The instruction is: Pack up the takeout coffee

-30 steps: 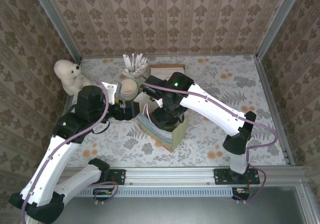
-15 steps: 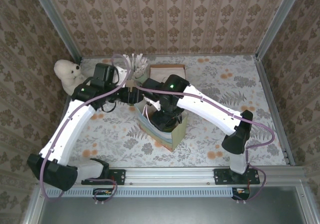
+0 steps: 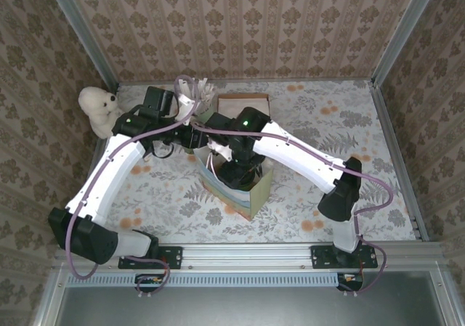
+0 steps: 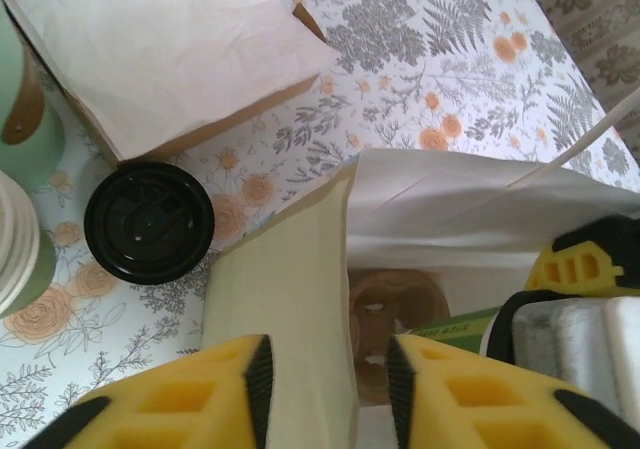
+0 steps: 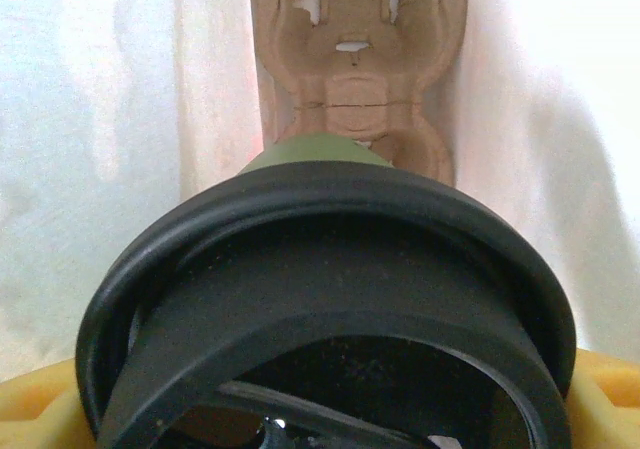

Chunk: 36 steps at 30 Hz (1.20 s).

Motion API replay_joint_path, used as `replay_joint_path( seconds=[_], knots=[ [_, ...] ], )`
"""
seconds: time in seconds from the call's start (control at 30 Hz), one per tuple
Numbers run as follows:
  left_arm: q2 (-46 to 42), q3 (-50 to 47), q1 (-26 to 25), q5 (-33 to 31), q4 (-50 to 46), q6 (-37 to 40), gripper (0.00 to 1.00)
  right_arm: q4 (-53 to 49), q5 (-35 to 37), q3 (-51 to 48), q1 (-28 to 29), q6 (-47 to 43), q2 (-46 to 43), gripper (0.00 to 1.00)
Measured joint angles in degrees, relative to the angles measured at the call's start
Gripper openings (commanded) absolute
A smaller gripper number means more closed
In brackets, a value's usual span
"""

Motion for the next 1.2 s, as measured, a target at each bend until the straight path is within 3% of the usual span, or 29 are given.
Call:
replay_joint_path(
  seconds=[0.23, 0.37, 1.2],
  knots=[
    [0.85, 0.13, 0.13, 0.66, -1.01, 0.74, 0.15, -1.75, -0.09, 0.57, -0.02, -2.91, 2.51, 0.69],
    [0.87, 0.15, 0.13, 0.96, -1.05, 1.68, 0.00, -3.10, -0.09, 0.50, -0.31, -4.44, 2.54, 0.69],
    [1.01, -1.05, 1.68, 1.84, 2.23, 1.66, 0.00, 3.13, -0.11, -9.62, -2.14, 0.79, 1.46, 0.67]
  ],
)
